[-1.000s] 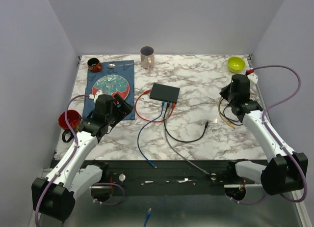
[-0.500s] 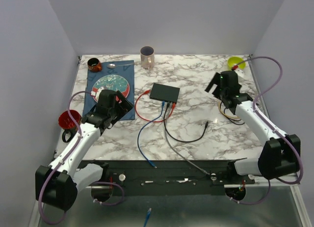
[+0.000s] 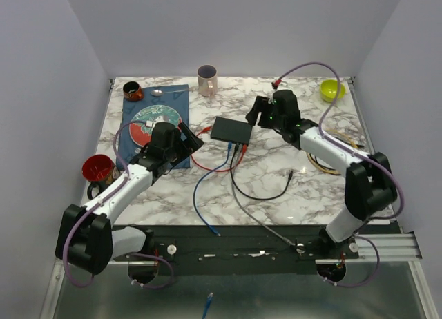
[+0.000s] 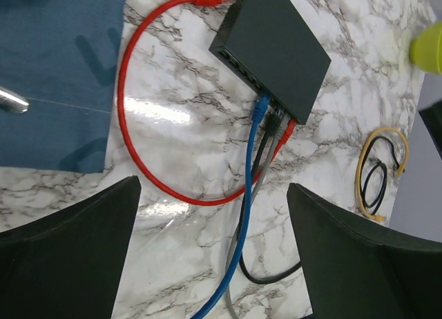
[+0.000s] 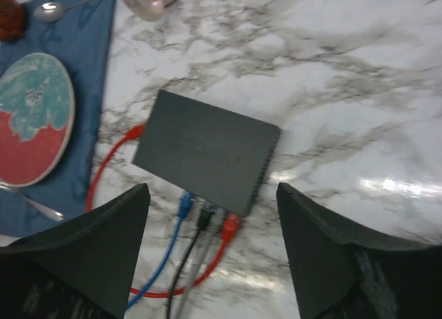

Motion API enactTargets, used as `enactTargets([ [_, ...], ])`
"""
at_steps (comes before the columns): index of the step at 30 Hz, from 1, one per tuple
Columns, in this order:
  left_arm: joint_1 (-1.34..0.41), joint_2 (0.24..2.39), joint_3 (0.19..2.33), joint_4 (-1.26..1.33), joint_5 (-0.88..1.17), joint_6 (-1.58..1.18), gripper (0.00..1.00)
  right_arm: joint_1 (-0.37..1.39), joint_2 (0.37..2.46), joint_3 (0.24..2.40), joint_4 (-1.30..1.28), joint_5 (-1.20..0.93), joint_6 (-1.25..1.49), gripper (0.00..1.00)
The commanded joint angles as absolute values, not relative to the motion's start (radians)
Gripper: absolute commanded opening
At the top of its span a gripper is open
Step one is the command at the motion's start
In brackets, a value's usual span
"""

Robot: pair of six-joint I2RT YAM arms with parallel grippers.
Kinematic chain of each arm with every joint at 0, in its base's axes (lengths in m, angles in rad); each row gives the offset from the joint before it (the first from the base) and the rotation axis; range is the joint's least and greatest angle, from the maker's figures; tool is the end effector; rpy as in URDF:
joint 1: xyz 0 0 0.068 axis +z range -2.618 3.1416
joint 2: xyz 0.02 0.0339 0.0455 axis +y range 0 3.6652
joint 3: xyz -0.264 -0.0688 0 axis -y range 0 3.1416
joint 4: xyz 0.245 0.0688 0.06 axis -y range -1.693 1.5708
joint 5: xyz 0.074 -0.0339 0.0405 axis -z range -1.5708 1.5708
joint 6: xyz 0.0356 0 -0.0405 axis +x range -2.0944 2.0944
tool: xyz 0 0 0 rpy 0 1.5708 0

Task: Pull the plug from the switch port

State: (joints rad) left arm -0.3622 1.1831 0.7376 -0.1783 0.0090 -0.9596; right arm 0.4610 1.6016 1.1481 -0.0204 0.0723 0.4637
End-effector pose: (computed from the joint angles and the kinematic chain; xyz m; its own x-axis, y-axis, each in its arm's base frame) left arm 0.2394 -0.0910 0.2425 -0.6092 -0.6449 -0.4615 -0.2401 0.7046 -0.6677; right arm 0.3344 0.1632 0.2740 -0.5383 0.2307 -0.8106 -0.1625 0.9153 0.3685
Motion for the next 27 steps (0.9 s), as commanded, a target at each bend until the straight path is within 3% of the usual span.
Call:
enactTargets([
  [1,-0.382,1.288,0.794,-0.011,0.080,-0.927,0.99,0.466,1.747,1.290,0.012,-0.248,0.502,0.47],
  [4,-0.380,1.373,0.818,0.075,0.133,-0.930,0.99,0.465,1.836,1.390,-0.050,-0.268,0.518,0.19],
  [7,-0.374,1.437,0.805,0.191,0.135,-0.951,0.99,0.465,1.910,1.457,-0.086,-0.297,0.520,0.11],
  [12,-0.371,1.593,0.837,0.324,0.196,-1.006,0.99,0.463,1.985,1.485,-0.094,-0.348,0.548,0.06],
  [16,-0.376,1.707,0.916,0.331,0.271,-1.014,0.90,0.463,2.028,1.486,-0.092,-0.353,0.569,0.01],
  [22,-0.374,1.831,0.962,0.403,0.354,-1.113,0.92,0.463,2.071,1.483,-0.092,-0.365,0.584,0.01],
  [27,-0.374,1.871,0.956,0.436,0.370,-1.127,0.81,0.460,2.086,1.471,-0.094,-0.348,0.597,0.01],
])
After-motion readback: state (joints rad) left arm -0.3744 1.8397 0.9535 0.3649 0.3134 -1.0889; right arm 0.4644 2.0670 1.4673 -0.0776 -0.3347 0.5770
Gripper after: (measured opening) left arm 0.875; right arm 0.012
